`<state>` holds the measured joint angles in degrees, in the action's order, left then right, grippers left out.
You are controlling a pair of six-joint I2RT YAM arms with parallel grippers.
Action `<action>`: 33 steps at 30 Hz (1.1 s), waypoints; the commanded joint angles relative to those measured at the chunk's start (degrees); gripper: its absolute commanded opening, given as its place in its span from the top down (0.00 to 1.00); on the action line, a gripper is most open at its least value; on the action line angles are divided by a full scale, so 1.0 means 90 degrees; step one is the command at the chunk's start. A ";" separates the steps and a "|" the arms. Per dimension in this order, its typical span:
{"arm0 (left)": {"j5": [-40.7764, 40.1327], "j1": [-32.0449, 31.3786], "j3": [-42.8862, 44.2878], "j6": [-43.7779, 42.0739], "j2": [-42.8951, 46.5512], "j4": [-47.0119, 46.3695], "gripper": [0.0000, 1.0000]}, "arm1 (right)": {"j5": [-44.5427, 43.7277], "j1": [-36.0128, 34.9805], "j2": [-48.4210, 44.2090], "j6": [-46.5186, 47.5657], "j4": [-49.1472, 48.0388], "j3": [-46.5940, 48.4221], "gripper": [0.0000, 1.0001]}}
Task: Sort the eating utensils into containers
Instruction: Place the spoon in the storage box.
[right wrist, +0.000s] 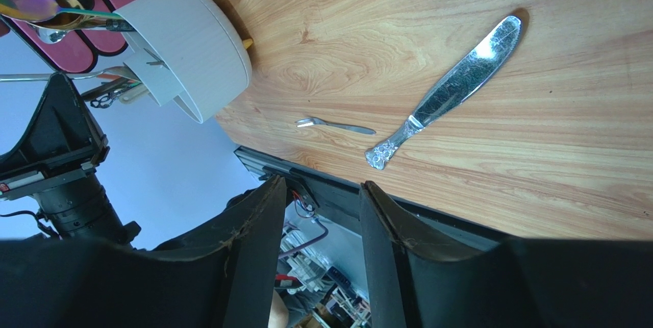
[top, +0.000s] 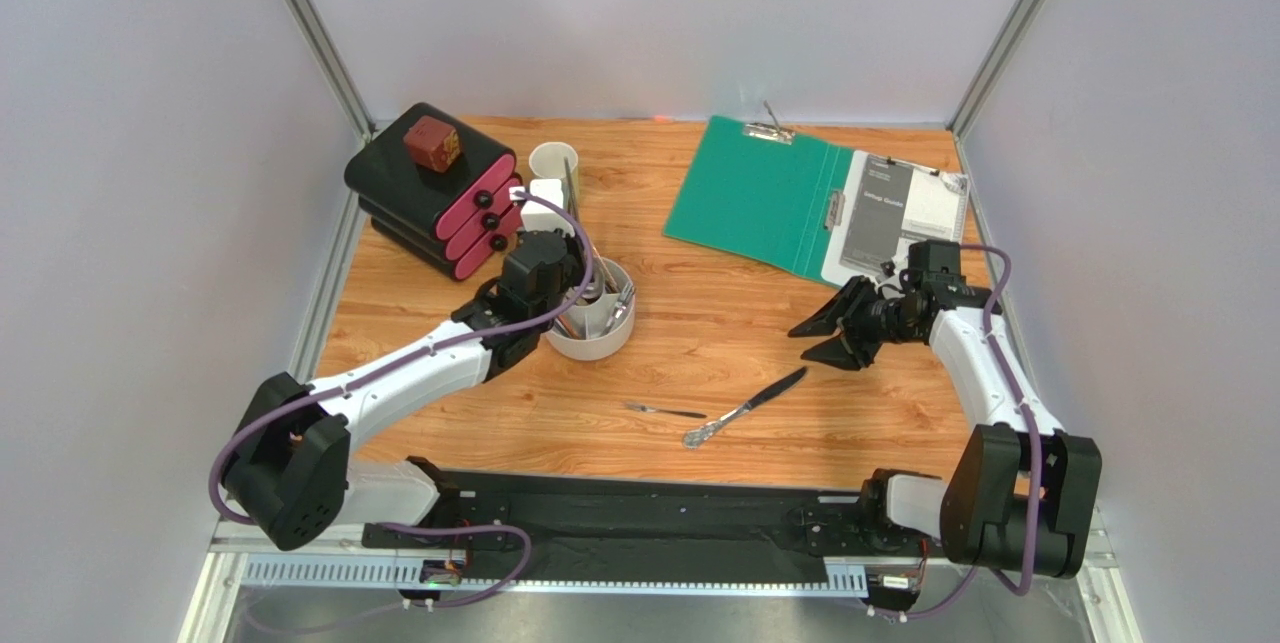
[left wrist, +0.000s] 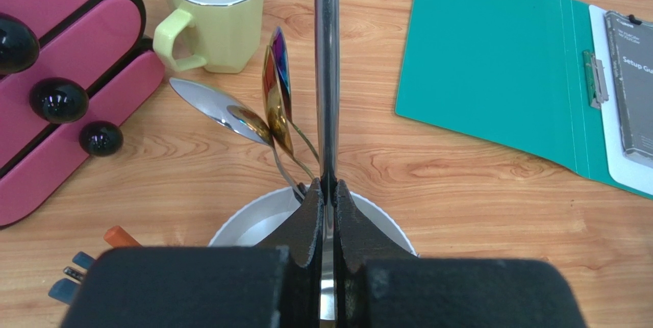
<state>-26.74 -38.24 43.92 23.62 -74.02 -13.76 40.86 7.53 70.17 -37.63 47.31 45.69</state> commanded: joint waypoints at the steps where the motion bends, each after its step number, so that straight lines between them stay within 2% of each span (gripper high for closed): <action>1: -0.0193 -0.0175 -0.0143 -0.0163 0.0217 -0.0766 1.00 | 0.0089 -0.0065 -0.0082 0.0089 -0.0169 0.0050 0.55; 18: -0.0388 -0.0741 -0.0612 -0.0173 -0.0145 -0.0835 1.00 | 0.0089 -0.0173 -0.0219 0.0040 -0.0364 -0.0086 0.55; 28: -0.0573 -0.0800 -0.1354 -0.0104 0.0382 -0.1068 1.00 | 0.0040 -0.0173 -0.0287 0.0011 -0.0423 -0.0087 0.55; 33: -0.0778 -0.0800 -0.1384 -0.0270 0.0470 -0.1215 1.00 | 0.0011 -0.0173 -0.0316 -0.0048 -0.0471 -0.0135 0.55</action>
<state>-31.20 -45.41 31.42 22.26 -71.53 -21.69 40.97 6.17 68.90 -37.67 45.30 44.82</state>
